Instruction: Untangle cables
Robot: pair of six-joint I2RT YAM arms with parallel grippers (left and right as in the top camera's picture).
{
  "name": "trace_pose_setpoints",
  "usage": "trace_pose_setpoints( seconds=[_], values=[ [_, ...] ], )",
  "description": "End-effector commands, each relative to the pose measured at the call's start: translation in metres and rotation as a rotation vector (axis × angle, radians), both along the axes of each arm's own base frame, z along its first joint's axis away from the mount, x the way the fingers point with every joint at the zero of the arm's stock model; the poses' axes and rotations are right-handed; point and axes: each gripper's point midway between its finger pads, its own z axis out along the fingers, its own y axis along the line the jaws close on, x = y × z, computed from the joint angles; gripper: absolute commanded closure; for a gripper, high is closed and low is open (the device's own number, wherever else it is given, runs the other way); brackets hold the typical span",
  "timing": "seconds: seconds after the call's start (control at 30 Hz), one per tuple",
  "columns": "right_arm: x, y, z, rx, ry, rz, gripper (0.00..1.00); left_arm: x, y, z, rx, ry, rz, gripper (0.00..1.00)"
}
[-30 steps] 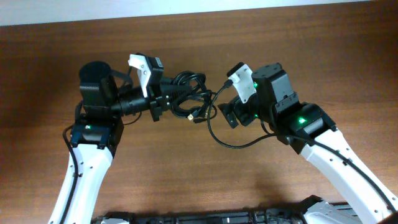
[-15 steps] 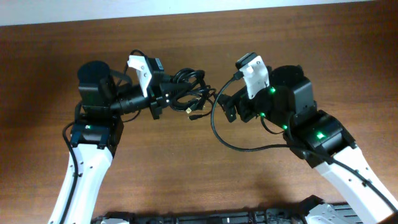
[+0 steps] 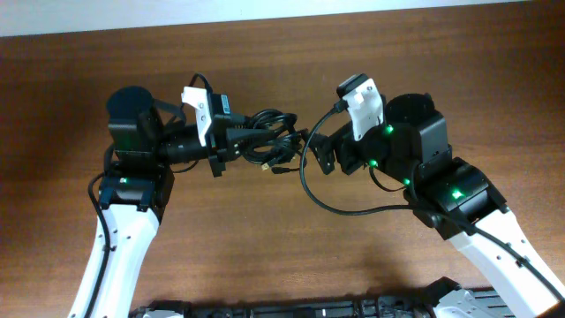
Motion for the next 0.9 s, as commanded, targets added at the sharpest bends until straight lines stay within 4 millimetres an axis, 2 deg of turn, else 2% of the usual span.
trace_pose_setpoints(
  seconds=[0.0, 0.13, 0.23, 0.47, 0.73, 0.87],
  values=[
    [-0.004, 0.001, 0.008, -0.012, -0.028, 0.034, 0.01, -0.006, 0.000, 0.010, -0.007, -0.050, -0.020, 1.00],
    [-0.004, 0.001, 0.009, -0.010, -0.029, 0.037, 0.01, -0.006, 0.000, 0.011, -0.008, -0.057, -0.020, 1.00],
    [-0.008, 0.006, 0.009, -0.012, -0.038, 0.083, 0.01, 0.007, 0.002, 0.008, -0.001, 0.004, 0.057, 1.00],
    [-0.009, 0.008, 0.011, -0.004, -0.038, 0.093, 0.01, 0.004, -0.002, 0.008, -0.001, 0.004, 0.044, 1.00],
    [-0.002, 0.011, 0.025, 0.025, -0.098, 0.089, 0.01, -0.016, -0.015, 0.016, -0.021, -0.046, -0.071, 1.00],
    [0.010, 0.002, 0.030, 0.004, -0.143, 0.017, 0.01, -0.032, -0.016, 0.025, -0.046, -0.104, -0.171, 1.00]
  ],
)
